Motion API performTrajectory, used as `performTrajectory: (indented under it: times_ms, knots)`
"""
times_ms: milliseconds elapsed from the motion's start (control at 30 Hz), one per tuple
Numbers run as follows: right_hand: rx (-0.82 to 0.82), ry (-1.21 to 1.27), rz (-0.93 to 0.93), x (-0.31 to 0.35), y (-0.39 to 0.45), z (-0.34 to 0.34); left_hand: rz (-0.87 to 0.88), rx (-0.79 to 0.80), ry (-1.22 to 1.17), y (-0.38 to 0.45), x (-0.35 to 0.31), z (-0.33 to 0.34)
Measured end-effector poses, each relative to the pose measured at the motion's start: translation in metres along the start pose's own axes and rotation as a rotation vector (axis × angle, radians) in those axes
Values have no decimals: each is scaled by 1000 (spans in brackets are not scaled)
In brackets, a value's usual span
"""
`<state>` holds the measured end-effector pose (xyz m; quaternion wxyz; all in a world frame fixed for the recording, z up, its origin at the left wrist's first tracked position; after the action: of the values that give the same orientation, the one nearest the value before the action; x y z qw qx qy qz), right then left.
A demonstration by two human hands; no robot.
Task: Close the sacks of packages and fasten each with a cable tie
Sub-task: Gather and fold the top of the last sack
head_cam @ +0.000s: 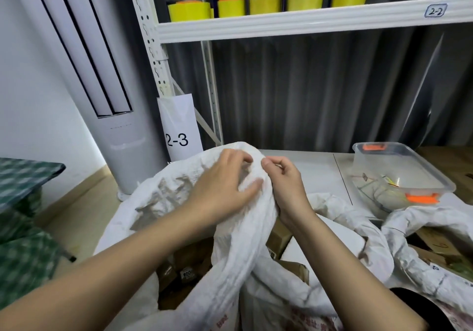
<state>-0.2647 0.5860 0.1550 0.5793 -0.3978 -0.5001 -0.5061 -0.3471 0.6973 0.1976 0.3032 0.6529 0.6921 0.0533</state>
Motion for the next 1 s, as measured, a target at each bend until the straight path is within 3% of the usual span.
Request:
performTrajectory:
  times_ms: [67,167,333,400,567,667,800,900,1000]
  knots:
    - [-33,38,-33,8,3,12,-41,169,154,-20,-11,4]
    - [-69,67,-46,11,3,35,-139,210,267,-28,-10,10]
    - [-53,195,-34,17,1,66,-189,36,523,-4,14,10]
    - [-38,225,-33,19,0,71,-163,54,672,-1,20,-2]
    - [9,469,224,20,5,65,-9,-78,994,3,32,-34]
    - [4,612,291,17,-1,62,45,-70,1047,10,43,-43]
    - [-19,649,189,8,-8,52,210,-262,1069,6,41,-52]
    - [52,430,111,-2,-5,41,151,-205,949,-2,45,-51]
    - [143,-214,-212,-11,7,38,-68,-112,719,7,57,-50]
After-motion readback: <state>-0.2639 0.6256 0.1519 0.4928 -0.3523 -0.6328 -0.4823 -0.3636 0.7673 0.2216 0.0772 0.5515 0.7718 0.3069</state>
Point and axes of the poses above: each hand's wrist, its own y-axis towards the middle knuckle, its own z-axis out of the palm, x = y × z, the point moved 2 cm from there along y, towards the middle knuckle, and after that the axes turned 7 degrees about -x, right-handed, at the moved point
